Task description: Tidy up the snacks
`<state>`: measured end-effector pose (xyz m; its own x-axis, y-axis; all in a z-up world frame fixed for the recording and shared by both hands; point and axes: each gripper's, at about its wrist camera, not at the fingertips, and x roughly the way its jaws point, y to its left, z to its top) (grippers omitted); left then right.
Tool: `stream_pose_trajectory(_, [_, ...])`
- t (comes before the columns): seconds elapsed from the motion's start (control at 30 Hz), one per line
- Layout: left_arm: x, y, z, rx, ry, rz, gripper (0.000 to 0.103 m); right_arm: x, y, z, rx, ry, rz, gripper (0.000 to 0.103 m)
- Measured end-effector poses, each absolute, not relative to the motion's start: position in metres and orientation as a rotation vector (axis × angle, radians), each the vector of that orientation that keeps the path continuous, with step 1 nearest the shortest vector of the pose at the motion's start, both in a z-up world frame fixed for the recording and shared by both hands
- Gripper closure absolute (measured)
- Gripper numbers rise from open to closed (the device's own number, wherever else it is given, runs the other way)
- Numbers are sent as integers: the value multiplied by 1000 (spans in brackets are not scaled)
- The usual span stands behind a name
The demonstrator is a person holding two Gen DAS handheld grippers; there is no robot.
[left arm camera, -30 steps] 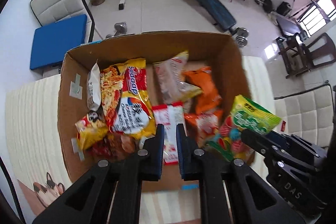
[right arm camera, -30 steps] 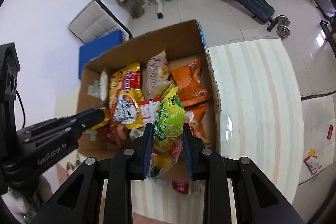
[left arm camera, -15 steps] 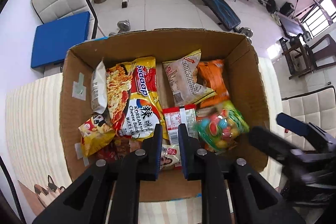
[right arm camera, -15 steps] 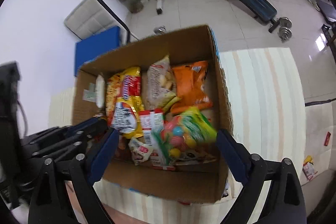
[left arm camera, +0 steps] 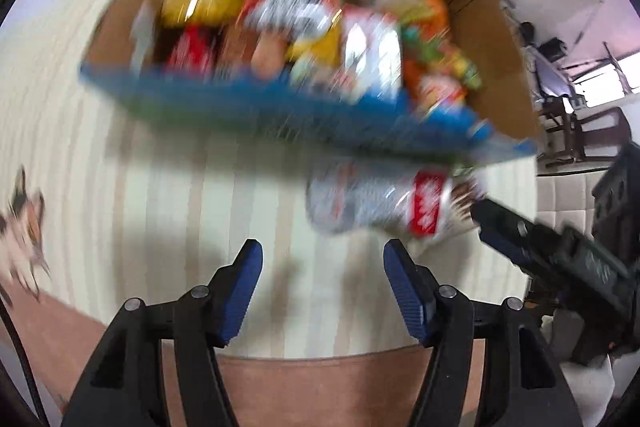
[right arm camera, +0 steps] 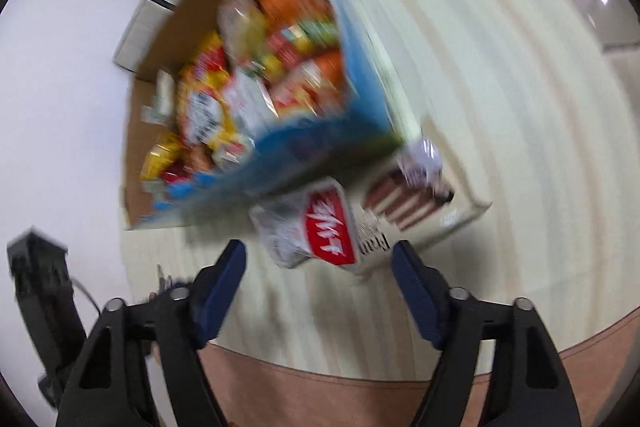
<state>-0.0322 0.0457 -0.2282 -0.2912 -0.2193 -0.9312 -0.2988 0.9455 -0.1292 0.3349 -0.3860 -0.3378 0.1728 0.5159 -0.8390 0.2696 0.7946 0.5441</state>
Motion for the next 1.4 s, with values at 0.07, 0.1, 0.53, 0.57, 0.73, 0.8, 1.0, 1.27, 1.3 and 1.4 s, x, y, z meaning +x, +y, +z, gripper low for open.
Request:
stream_pose_trajectory(0.07, [-43, 50, -238, -394, 1910, 103, 42, 337, -380, -350, 715, 1414, 210, 39])
stream_pose_trajectory(0.1, [-47, 52, -242, -400, 1924, 114, 42, 337, -377, -353, 715, 1403, 212, 51])
stream_pose_trajectory(0.53, [-58, 112, -252, -535, 1930, 316, 42, 299, -309, -330, 586, 1393, 357, 97])
stream_pose_trajectory(0.57, [-57, 113, -253, -535, 1926, 325, 42, 305, -312, -330, 593, 1370, 347, 95])
stream_pose_trajectory(0.73, [-64, 119, -255, -502, 1925, 354, 42, 342, -294, -347, 418, 1328, 315, 95])
stream_pose_trajectory(0.8, [-70, 122, -256, -506, 1930, 367, 42, 347, -285, -355, 341, 1327, 313, 95])
stream_pose_trajectory(1.0, [-74, 133, -255, -478, 1926, 401, 42, 322, -243, -373, 275, 1374, 443, 95])
stream_pose_trajectory(1.27, [-71, 155, -259, -566, 1907, 462, 42, 285, -225, -346, 247, 1398, 518, 92])
stream_pose_trajectory(1.3, [-67, 154, -261, -585, 1902, 459, 42, 284, -238, -339, 254, 1385, 464, 79])
stream_pose_trajectory(1.4, [-52, 132, -272, -604, 1916, 425, 42, 280, -294, -322, 394, 1335, 256, 25])
